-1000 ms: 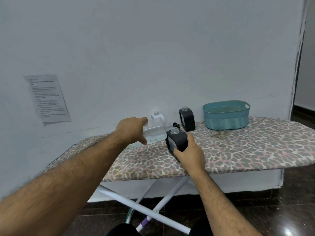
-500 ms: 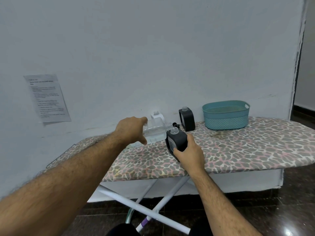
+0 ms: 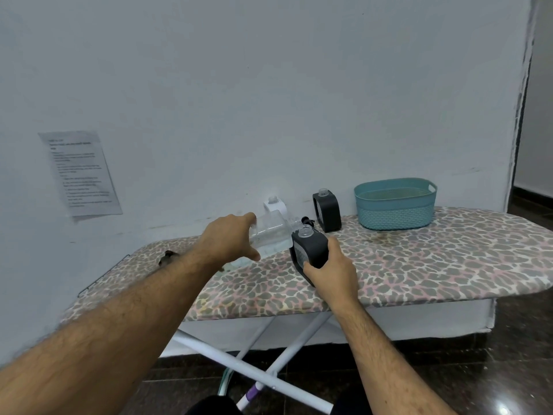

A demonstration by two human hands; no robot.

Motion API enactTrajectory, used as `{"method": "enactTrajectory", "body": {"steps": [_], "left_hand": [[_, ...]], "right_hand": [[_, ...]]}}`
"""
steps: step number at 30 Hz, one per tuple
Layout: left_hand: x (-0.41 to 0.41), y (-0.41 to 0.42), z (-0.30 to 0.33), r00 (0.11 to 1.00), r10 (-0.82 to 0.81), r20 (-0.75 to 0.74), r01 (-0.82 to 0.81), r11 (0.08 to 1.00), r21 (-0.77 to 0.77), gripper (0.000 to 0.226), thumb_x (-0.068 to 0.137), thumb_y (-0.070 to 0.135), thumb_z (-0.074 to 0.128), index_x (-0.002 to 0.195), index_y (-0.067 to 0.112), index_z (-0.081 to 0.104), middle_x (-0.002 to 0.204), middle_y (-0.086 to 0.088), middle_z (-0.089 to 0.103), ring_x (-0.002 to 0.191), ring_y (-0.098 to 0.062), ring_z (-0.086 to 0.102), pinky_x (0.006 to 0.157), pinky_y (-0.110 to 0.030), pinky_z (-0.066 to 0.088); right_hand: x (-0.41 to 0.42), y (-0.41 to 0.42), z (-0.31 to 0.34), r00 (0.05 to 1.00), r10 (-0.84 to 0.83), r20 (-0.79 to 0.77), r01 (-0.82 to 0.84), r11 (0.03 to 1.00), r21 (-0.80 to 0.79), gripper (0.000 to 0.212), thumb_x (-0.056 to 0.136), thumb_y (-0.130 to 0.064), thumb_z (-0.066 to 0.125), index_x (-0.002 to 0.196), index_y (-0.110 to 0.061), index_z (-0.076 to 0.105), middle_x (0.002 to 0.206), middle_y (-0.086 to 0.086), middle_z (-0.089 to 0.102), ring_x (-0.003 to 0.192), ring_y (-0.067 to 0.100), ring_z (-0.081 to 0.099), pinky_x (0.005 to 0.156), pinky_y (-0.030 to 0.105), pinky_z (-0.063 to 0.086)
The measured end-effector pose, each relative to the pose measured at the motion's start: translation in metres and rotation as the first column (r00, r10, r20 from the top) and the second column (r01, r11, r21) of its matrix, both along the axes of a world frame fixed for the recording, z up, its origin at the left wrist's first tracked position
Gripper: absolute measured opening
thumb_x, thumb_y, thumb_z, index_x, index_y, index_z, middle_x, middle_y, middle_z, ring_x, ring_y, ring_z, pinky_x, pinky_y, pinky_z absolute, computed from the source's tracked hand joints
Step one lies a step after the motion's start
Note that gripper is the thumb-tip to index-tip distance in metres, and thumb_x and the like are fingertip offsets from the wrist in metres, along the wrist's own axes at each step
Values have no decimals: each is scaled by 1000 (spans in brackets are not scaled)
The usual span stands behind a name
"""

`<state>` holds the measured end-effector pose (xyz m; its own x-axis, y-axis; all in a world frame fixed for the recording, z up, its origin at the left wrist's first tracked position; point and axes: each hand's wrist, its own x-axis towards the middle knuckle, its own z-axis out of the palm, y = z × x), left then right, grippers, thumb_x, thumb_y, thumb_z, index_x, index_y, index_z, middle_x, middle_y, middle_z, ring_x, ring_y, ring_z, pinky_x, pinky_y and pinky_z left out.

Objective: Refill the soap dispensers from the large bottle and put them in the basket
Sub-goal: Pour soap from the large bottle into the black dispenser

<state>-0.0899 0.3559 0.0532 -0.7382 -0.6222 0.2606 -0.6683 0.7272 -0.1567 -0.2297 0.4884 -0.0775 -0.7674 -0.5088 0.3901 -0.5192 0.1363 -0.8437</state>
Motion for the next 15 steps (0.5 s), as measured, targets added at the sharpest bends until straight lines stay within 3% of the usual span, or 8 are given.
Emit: {"method": "enactTrajectory", "body": {"steps": [6, 10, 15], "left_hand": [[5, -5, -12, 996, -15, -85, 23, 995, 94, 76, 63, 58, 84, 123, 29, 48, 95, 8, 67, 78, -15, 65, 63, -39, 59], [9, -9, -21, 977, 1, -213, 45, 976, 213, 72, 66, 54, 84, 122, 27, 50, 99, 7, 67, 86, -15, 64, 74, -38, 56], [11, -12, -29, 903, 51, -427, 122, 922, 368, 66, 67, 46, 86, 118, 22, 51, 101, 4, 64, 82, -12, 61, 61, -25, 45]], "right_hand": [[0, 0, 0, 1000, 2, 4, -2, 1000, -17, 50, 83, -34, 73, 124, -25, 47, 95, -7, 63, 81, 15, 60, 68, 32, 55], [-1, 0, -1, 1000, 21, 22, -20, 999, -30, 50, 82, -30, 73, 124, -25, 48, 96, -7, 65, 81, 14, 61, 65, 27, 50], [-1, -1, -2, 997, 47, 59, -44, 998, -53, 54, 81, -27, 74, 129, -26, 48, 99, -6, 65, 86, 14, 63, 71, 34, 57]]}}
